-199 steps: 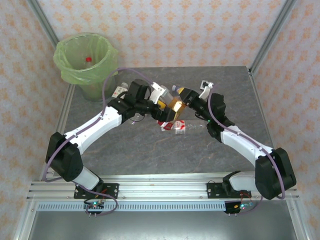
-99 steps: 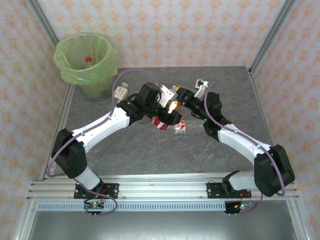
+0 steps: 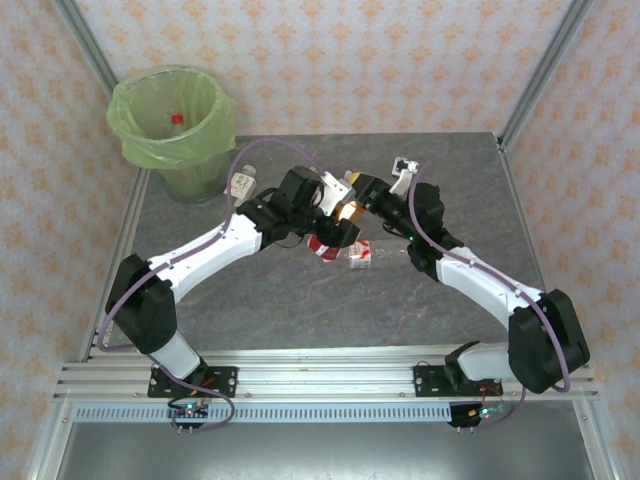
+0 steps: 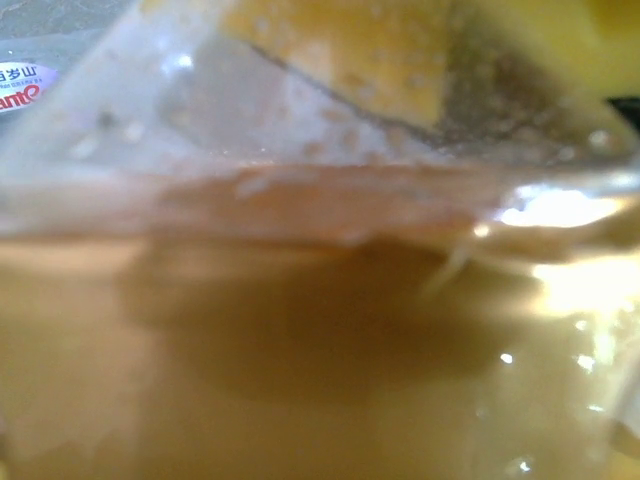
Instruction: Put the plastic bottles in the bin
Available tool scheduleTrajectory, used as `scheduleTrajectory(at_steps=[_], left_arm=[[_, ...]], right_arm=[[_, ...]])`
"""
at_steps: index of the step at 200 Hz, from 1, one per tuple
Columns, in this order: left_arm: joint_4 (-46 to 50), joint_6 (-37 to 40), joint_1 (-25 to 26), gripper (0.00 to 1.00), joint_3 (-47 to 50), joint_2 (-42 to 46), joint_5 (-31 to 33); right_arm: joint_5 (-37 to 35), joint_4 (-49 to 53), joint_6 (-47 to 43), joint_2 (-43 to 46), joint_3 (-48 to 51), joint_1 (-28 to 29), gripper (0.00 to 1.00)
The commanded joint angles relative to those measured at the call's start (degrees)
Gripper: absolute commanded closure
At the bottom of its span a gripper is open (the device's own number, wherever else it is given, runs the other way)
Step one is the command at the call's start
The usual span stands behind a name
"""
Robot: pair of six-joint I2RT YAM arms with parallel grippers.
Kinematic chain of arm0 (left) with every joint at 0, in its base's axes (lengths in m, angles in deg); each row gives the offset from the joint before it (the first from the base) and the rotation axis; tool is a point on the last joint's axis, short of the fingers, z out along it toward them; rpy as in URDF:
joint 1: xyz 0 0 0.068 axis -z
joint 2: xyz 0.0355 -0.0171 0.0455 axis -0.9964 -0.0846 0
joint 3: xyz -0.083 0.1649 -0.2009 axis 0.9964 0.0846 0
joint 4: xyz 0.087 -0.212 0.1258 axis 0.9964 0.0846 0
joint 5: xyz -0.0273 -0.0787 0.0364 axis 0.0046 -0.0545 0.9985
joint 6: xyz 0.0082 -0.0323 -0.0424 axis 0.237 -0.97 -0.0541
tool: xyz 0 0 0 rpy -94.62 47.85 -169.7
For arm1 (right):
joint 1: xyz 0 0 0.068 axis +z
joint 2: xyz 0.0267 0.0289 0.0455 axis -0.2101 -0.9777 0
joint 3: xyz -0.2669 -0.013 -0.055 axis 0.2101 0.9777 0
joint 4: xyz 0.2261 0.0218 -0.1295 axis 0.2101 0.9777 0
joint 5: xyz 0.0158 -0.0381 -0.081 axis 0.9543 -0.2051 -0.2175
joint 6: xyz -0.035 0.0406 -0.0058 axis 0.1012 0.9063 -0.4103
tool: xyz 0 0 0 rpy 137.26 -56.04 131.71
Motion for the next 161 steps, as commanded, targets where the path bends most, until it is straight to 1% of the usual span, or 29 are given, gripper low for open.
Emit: scheduleTrajectory(at_steps=[1,12,22,39,62,84,115,142,161], left_arm=[[-1.03,-0.8,0.43,0.35,-1.73,-1.03,-0.4],[-1.49,-0.92,0.43,0.36,-1.51,-0.83,-0.37],[-1.62,-1.02,0.41,0.38,-1.41,-0.74,-0.31],[-1.7,-1.29,0.43,0.4,-1.49,-0.66,0.11],[-2.21,-2.03,0.43,0.41,-1.45,-0.74,1.07],[-2.63,-2.52,0.43,0.42,-1.53,-0.92,1.25],[-3.34,-2.94,0.42,0.43,-1.49,-1.0,0.95],[-3.48,-3.53,0.34,0.44,-1.97,-1.4,1.01],[-3.45,-3.92,0.34,0.45,-2.28,-1.68,1.1]], right_arm=[[-0.3,-1.1,-1.28,1.68,-2.31,0.47,0.9],[-0.73,-0.3,-1.81,2.2,-2.2,0.5,0.84],[-1.4,0.57,-2.33,2.61,-2.1,0.51,0.77],[-2.56,1.86,-3.21,3.15,-1.84,0.48,0.72],[-3.22,2.51,-3.35,3.42,-1.67,0.49,0.66],[-3.49,2.73,-3.26,3.46,-1.5,0.46,0.63],[-3.92,2.68,-3.31,3.66,-1.31,0.45,0.52],[-7.75,2.77,-3.88,5.03,-0.15,0.44,0.51],[-8.78,2.93,-4.56,5.99,0.44,0.47,0.45]])
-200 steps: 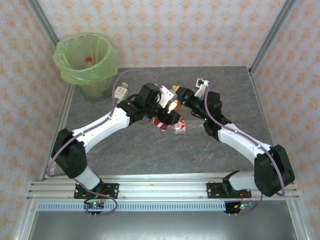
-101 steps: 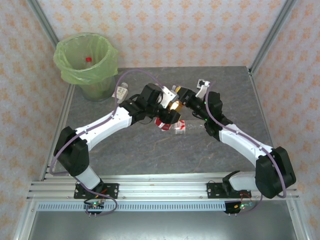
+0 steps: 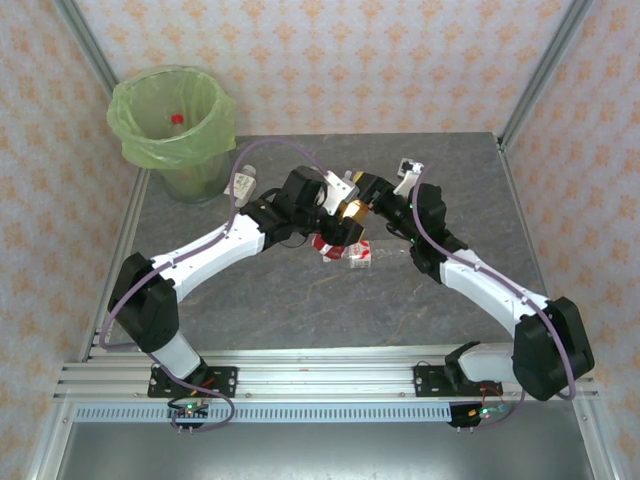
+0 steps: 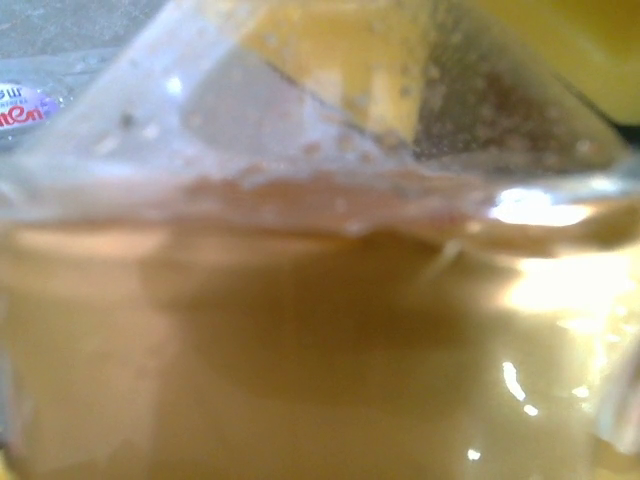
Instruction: Put the plastic bottles in the bin
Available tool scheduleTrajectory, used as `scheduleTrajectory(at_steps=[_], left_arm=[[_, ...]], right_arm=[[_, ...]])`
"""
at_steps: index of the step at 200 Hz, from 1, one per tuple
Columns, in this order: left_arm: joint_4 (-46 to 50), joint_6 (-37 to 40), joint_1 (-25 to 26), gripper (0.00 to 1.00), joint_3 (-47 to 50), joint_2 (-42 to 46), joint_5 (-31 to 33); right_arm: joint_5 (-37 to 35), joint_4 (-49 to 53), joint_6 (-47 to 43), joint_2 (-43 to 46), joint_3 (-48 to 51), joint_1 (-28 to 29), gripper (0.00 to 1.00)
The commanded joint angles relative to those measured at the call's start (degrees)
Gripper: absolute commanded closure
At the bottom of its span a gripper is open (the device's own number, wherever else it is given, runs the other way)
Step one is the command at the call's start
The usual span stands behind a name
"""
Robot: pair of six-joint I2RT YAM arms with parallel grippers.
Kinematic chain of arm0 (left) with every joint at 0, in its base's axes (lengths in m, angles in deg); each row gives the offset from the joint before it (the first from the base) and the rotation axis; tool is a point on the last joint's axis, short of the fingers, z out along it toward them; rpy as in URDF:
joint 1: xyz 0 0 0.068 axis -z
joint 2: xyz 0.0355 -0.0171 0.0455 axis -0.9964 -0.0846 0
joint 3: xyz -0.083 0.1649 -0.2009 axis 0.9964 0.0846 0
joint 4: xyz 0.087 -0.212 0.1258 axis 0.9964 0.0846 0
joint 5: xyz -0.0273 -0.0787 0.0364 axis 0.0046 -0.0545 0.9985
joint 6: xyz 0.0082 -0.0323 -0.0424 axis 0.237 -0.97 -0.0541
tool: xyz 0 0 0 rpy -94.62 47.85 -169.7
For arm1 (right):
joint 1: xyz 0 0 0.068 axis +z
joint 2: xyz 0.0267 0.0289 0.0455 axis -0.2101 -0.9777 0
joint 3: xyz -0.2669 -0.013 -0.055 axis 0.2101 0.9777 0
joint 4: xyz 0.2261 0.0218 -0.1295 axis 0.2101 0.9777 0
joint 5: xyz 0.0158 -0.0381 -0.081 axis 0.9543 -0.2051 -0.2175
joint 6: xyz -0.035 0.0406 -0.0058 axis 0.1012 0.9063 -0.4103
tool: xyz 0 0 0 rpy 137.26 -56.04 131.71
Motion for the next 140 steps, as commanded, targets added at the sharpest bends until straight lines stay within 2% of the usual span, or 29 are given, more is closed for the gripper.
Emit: scheduleTrajectory(at_steps=[1,30,140], left_arm=[[-1.24,-1.79,-0.18,0.45,-1.78,-1.08,1.09],[-1.57,-2.3,-0.52,0.47,-1.86,-1.51,1.28],[-2.52,-5.26,-5.5,0.52,-1.71,-2.73,0.97]], right_arm=[[-2.72,-1.41,-1.86,3.29,0.46,0.28,0.45],[-3.61,-0.27,-3.01,4.55,0.51,0.27,0.35],[-5.11,0.53,-6.14,7.47,0.66,0.33,0.16]])
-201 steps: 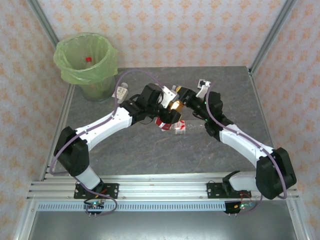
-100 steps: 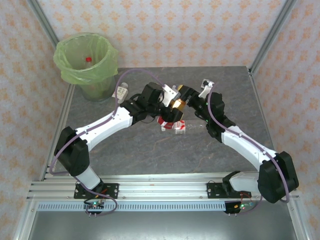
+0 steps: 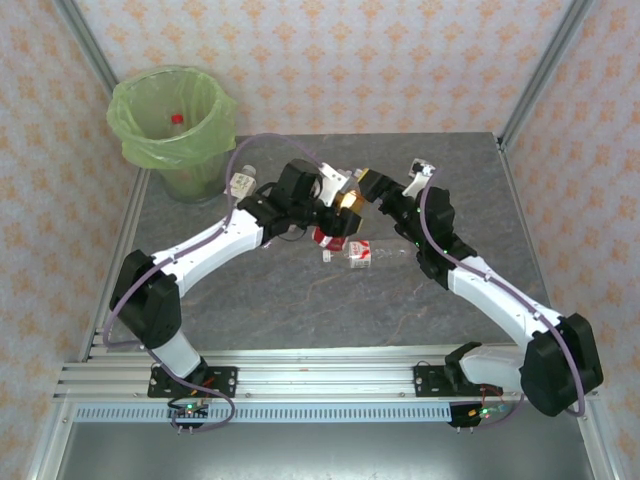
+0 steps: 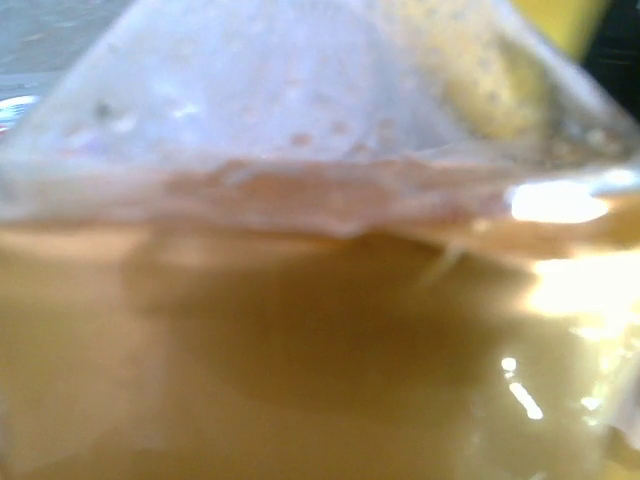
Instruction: Put the plastic bottles in the bin
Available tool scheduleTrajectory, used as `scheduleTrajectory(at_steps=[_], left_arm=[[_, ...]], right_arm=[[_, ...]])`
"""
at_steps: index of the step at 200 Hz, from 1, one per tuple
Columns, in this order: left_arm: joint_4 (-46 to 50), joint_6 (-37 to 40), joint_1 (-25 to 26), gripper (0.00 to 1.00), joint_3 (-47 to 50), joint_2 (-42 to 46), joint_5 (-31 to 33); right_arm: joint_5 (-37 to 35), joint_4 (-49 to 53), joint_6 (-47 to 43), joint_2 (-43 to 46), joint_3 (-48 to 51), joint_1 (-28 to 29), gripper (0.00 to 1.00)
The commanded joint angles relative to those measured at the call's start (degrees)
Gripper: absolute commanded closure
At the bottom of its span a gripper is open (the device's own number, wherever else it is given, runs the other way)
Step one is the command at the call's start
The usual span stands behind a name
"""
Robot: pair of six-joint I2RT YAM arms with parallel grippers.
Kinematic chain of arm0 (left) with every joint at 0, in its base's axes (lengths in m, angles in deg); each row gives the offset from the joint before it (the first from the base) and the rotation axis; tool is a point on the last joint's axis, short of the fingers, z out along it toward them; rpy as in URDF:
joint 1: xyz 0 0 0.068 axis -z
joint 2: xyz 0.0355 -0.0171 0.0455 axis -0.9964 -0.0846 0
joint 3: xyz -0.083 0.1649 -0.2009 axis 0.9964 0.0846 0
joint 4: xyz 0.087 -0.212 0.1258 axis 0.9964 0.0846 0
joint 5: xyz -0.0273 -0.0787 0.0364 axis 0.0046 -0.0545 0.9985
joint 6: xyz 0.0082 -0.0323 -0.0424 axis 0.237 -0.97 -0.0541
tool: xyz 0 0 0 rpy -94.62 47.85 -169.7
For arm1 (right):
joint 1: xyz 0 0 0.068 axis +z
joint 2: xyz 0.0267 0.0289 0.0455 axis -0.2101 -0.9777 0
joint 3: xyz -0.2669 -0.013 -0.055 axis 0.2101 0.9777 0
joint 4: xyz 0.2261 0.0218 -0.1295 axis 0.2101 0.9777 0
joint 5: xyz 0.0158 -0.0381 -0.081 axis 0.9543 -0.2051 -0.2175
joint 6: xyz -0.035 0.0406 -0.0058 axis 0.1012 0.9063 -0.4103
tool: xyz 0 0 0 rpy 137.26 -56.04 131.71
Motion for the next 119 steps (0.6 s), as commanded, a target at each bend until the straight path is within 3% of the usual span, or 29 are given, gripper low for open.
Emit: scheduleTrajectory(at_steps=[1,34,46,59,119], left_arm=[[-0.57,-2.55,-1.87,0.52,-0.78,-1.18,2.43],[-0.91,-3.36,-2.95,0.52,-0.42,-0.83,3.62],[-0.85,-3.73,-3.59,0.52,-0.35,-0.54,4.33],[-0.52,-4.1,-4.4,0.51,-0.37,-0.14,4.97],[3.58,-2.89,-7.49,0.51,-1.03,3.31,10.02]], right_arm=[[1.0,-2.79,-1.48,2.21,-0.22,0.34,0.16],[0.28,-2.79,-1.34,2.29,0.1,0.33,0.09],[-0.7,-2.54,-1.48,2.47,0.42,0.28,0.0],[-2.15,-1.45,-2.14,2.51,0.65,0.27,0.01],[-20.7,14.02,-0.2,0.66,0.44,0.27,0.01]])
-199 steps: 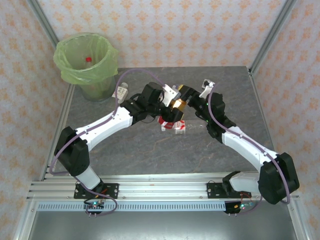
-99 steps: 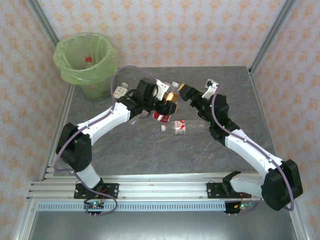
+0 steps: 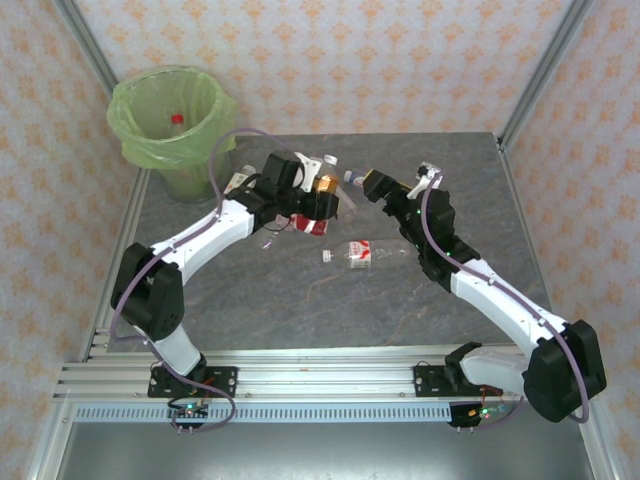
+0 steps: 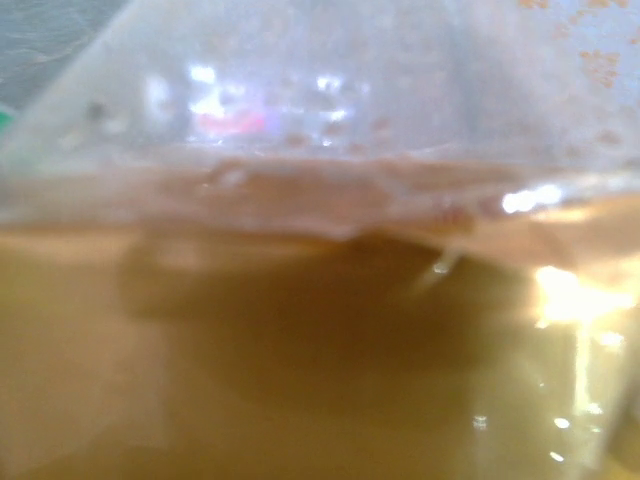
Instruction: Put the plastic bottles in the bin
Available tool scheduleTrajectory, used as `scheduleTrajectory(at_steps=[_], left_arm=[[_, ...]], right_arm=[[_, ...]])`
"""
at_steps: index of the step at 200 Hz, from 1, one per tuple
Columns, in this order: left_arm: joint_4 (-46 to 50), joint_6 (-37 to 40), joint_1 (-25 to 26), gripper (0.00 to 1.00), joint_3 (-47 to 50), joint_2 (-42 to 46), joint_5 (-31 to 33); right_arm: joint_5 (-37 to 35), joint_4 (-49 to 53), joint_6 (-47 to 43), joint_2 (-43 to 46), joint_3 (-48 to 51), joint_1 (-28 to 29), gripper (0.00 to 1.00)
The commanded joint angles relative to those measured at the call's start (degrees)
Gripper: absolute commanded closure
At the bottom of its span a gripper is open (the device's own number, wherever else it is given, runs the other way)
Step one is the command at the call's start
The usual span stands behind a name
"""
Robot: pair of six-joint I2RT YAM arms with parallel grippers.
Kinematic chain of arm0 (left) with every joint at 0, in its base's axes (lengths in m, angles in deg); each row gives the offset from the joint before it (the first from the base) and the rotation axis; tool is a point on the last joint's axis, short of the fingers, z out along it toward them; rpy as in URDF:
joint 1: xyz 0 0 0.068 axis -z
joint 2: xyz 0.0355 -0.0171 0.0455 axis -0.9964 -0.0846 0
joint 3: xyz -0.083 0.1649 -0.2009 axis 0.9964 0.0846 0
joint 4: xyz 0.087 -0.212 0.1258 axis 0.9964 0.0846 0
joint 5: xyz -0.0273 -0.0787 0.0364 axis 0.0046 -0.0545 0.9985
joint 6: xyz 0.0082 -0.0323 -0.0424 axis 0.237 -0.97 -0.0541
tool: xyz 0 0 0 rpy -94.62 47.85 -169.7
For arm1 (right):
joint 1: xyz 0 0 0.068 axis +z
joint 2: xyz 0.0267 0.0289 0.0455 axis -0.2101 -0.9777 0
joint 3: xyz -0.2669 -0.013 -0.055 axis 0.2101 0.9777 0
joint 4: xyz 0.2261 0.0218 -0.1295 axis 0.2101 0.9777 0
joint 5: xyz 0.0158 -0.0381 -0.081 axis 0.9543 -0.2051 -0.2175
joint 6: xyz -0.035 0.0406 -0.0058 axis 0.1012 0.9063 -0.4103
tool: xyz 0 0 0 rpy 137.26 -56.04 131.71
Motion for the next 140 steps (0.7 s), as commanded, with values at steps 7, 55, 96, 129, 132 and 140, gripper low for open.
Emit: scheduleTrajectory(at_steps=[7,55,96,129,132,140], left_arm=[[2.57,0.87,-1.46,0.51,-1.04,4.78,4.64],[5.76,1.41,-4.85,0.52,-2.35,6.84,10.45],[7.26,2.11,-7.87,0.52,-5.18,7.83,15.02],[9.94,2.58,-8.99,0.52,-10.91,7.33,22.13],[10.01,2.75,-9.01,0.52,-11.49,7.23,22.69],[10.04,2.82,-9.03,0.52,-12.62,7.17,24.11]], right_arm=[[-11.21,6.49,1.55,-0.3,0.8,0.22,0.01],[-14.96,2.98,0.89,0.8,5.02,0.07,0.01],[-15.75,3.33,0.35,0.8,5.53,0.07,0.01],[-11.26,5.04,-2.46,0.09,3.65,0.01,0.01],[-10.99,5.45,-2.61,-0.02,3.24,-0.02,0.01],[-10.35,6.48,-2.8,-0.51,2.53,0.05,0.01]])
